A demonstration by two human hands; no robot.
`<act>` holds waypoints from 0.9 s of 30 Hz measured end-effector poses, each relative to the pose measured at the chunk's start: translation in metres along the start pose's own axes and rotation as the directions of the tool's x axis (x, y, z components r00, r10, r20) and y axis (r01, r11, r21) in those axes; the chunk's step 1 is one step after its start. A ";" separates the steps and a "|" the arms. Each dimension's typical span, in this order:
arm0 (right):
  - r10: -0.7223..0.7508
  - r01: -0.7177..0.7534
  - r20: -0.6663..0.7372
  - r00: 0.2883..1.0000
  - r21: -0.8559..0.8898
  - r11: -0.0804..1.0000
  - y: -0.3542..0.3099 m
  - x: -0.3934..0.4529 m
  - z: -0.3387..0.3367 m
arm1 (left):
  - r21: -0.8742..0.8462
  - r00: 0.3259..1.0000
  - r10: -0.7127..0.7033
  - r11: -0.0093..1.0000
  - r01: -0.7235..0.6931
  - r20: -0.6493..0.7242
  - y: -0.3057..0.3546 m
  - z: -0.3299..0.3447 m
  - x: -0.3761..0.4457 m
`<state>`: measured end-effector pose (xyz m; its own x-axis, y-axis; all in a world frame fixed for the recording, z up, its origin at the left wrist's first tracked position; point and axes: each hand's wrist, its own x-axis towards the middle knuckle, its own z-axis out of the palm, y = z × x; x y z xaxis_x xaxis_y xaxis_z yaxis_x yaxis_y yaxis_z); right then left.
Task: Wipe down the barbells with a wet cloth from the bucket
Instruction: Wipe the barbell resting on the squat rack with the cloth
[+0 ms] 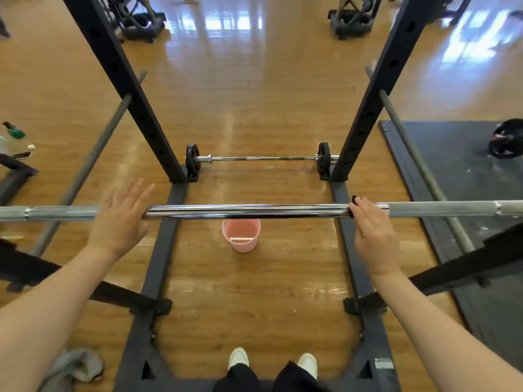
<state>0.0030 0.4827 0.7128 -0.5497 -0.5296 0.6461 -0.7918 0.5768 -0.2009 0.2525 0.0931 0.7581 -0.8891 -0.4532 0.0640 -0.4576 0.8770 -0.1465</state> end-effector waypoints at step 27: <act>0.235 -0.253 0.146 0.961 0.120 0.960 0.006 0.012 -0.018 | 0.025 0.991 -0.008 1.000 0.005 0.130 -0.034 0.002 0.021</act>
<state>-0.0037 0.4907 0.7328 -0.7531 -0.4643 0.4661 -0.6532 0.6129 -0.4447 0.2493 0.0531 0.7626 -0.8764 -0.4775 -0.0635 -0.4618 0.8704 -0.1710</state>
